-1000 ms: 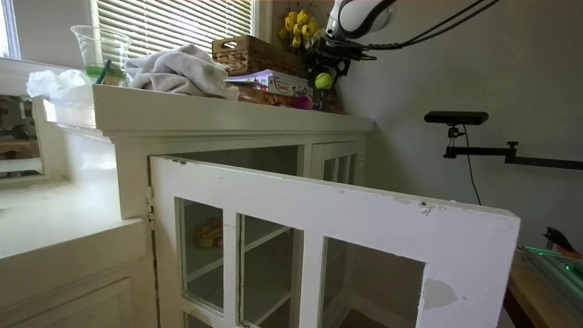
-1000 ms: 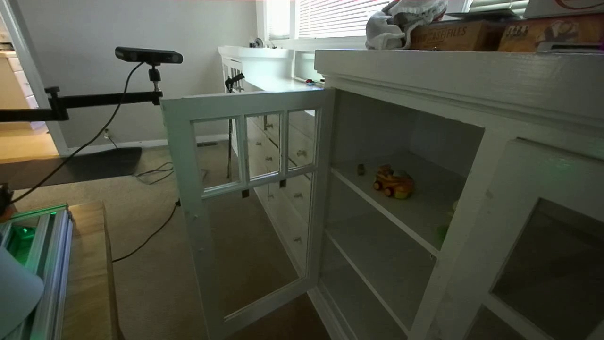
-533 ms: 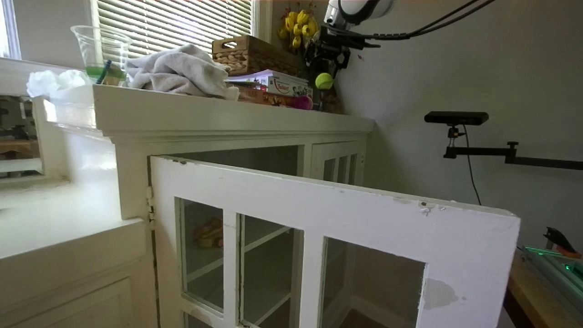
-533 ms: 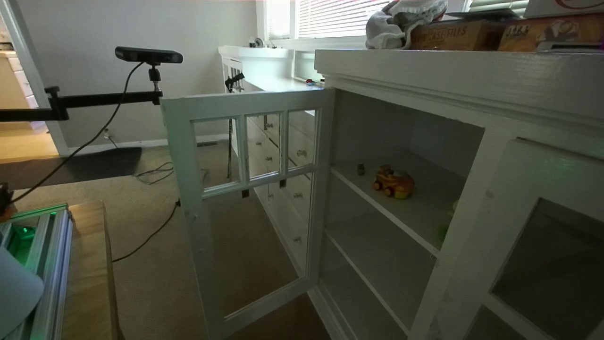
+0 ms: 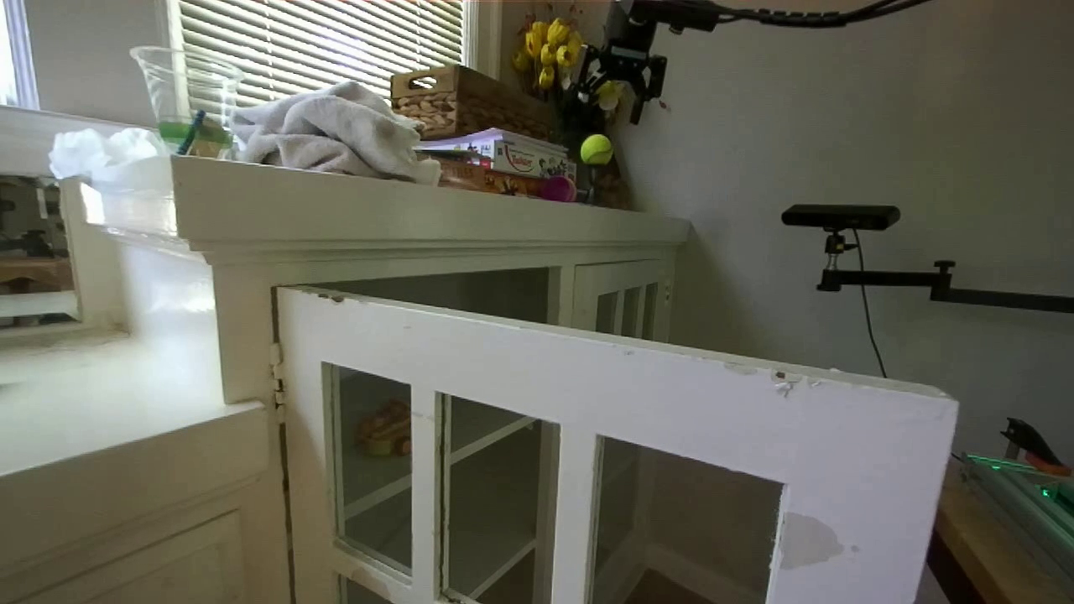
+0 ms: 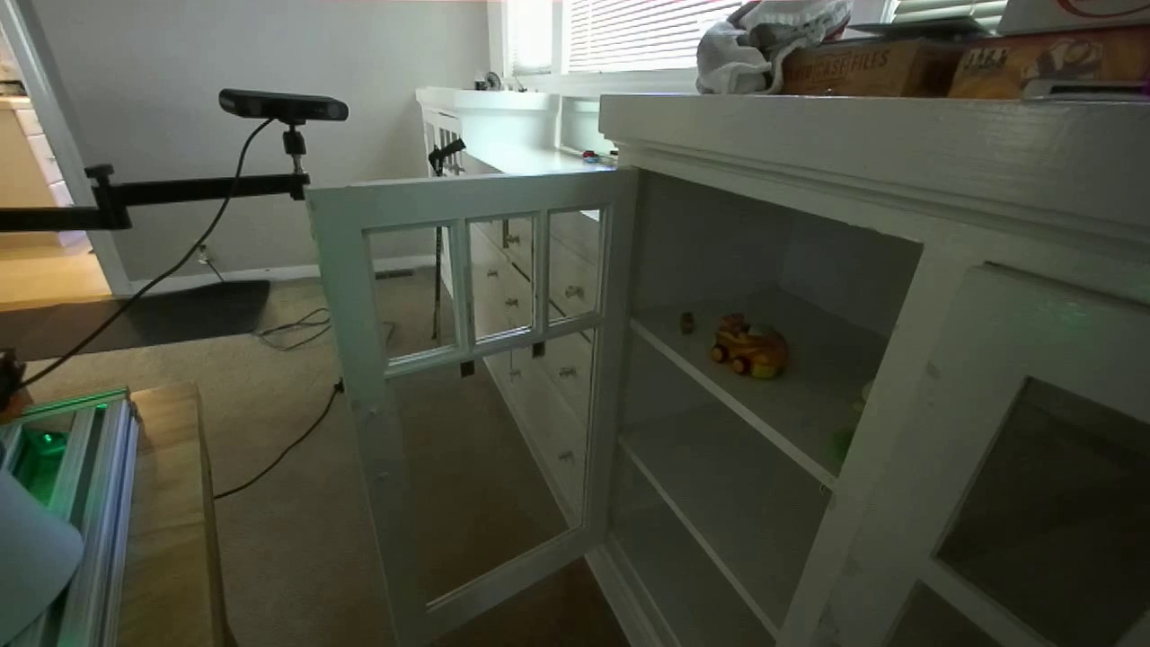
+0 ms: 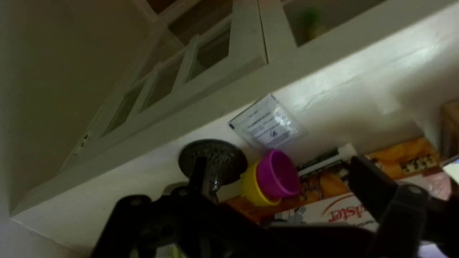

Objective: Move the yellow ball to the right

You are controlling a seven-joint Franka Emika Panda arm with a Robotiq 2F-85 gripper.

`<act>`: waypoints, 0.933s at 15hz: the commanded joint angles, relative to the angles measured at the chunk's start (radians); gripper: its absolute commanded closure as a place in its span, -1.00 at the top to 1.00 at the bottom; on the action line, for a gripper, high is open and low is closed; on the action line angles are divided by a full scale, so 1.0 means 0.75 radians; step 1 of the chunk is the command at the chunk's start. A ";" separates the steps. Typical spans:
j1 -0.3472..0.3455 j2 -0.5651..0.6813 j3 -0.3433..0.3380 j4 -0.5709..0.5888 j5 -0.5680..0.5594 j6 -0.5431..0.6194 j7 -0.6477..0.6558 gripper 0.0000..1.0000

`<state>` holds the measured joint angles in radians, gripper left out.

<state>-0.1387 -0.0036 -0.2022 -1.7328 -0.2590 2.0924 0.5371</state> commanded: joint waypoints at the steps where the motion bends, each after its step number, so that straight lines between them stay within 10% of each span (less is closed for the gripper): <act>1: 0.002 -0.099 0.042 -0.061 0.134 -0.202 -0.199 1.00; 14: -0.003 -0.093 0.078 -0.020 0.169 -0.399 -0.313 1.00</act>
<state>-0.1351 -0.0754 -0.1490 -1.7517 -0.1329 1.7963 0.3034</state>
